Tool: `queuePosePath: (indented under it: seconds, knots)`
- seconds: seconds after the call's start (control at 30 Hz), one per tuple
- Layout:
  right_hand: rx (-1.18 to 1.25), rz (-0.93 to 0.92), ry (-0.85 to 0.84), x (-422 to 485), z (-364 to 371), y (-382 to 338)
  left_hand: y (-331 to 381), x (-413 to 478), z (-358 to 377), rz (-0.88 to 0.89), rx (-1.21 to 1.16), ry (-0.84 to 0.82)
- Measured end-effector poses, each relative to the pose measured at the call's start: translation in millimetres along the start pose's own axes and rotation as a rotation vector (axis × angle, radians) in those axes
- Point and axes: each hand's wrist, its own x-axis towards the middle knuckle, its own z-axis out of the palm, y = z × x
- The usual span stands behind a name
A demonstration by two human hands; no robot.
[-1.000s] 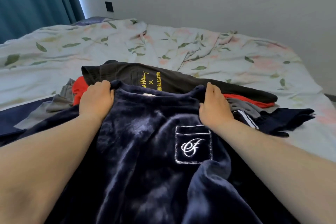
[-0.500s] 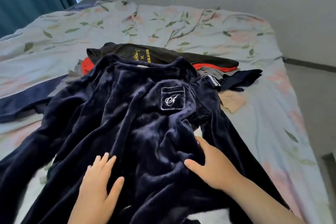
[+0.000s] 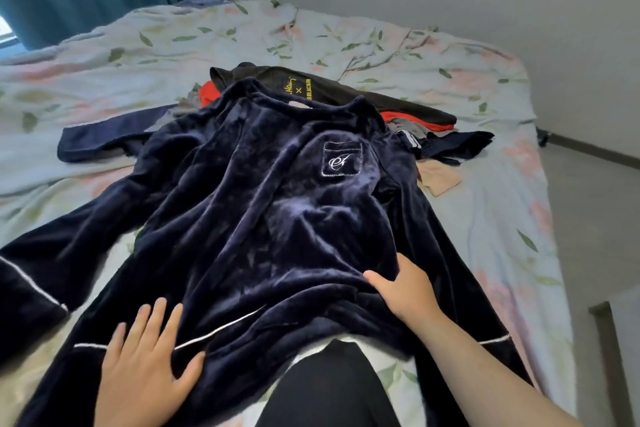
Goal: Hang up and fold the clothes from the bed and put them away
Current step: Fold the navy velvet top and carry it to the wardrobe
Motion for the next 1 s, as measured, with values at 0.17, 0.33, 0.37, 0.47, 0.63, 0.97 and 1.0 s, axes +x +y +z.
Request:
queuePosePath:
  seconds: [0.17, 0.33, 0.37, 0.47, 0.63, 0.97, 1.0]
  knots:
    - [-0.010, -0.006, 0.043, 10, 2, 9, -3, 8, 4, 0.003, 0.045, -0.011]
    - [-0.011, -0.048, 0.069, 15, 5, 13, -6, 10, 10, 0.012, 0.069, 0.005]
    - [-0.009, -0.058, 0.078, 14, 5, 14, -6, 11, 10, 0.014, 0.067, 0.012]
    - [0.034, -0.080, 0.071, 11, 2, 11, -7, 8, 9, -0.001, 0.055, -0.009]
    - [0.166, -0.039, 0.035, -12, -5, 9, -4, 7, 4, -0.014, 0.047, -0.009]
    - [0.180, -0.018, 0.005, -68, -7, 19, -4, 8, -10, 0.003, 0.019, 0.022]
    - [0.188, -0.013, -0.001, -70, -8, 18, -5, 8, -12, 0.008, 0.005, 0.027]
